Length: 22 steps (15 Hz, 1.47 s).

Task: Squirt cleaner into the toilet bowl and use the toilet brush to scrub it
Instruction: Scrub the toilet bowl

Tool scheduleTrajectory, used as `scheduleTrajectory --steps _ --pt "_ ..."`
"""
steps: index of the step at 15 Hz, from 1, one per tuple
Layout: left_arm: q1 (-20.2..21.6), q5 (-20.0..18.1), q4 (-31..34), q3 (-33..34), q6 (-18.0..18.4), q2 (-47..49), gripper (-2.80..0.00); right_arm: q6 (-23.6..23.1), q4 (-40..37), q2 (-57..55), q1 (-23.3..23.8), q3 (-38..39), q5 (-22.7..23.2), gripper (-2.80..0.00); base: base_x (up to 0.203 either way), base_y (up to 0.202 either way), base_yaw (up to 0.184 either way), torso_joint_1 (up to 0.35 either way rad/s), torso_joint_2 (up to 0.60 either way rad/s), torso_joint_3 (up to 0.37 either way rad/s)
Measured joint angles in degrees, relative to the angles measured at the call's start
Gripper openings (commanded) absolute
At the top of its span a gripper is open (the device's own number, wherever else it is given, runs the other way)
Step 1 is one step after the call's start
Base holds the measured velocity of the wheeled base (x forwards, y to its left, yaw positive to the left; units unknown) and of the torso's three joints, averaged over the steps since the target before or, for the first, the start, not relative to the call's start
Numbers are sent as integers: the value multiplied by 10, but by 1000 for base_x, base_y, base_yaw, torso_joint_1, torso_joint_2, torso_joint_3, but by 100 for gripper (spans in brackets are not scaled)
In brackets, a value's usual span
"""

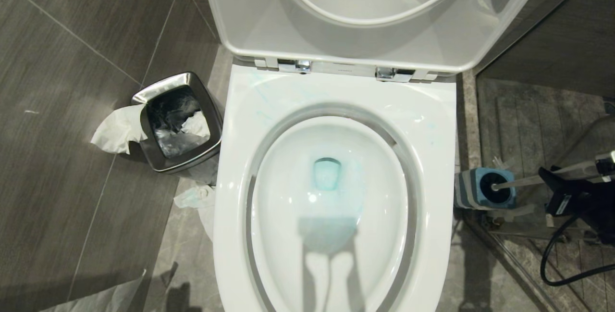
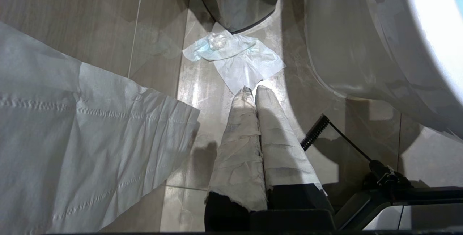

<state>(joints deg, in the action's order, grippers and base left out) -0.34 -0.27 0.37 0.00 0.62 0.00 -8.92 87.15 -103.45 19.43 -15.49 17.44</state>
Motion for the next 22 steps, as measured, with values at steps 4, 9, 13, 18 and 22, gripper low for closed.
scheduleTrajectory --steps 4,9,13,18,22 --pt "0 0 0 0 0 0 -280 23 0 44 0 22 0 -280 0 0 0 0 0 0" --pt "0 0 0 0 0 0 -280 31 0 109 0 48 19 -280 0 0 0 0 0 0" --pt "0 0 0 0 0 0 -280 42 -32 169 0 67 21 -280 0 0 0 0 0 0" --pt "0 0 0 0 0 0 -280 58 -242 326 0 25 21 -280 0 0 0 0 0 0" --pt "0 0 0 0 0 0 -280 65 -537 478 0 -102 30 -280 0 0 0 0 0 0"
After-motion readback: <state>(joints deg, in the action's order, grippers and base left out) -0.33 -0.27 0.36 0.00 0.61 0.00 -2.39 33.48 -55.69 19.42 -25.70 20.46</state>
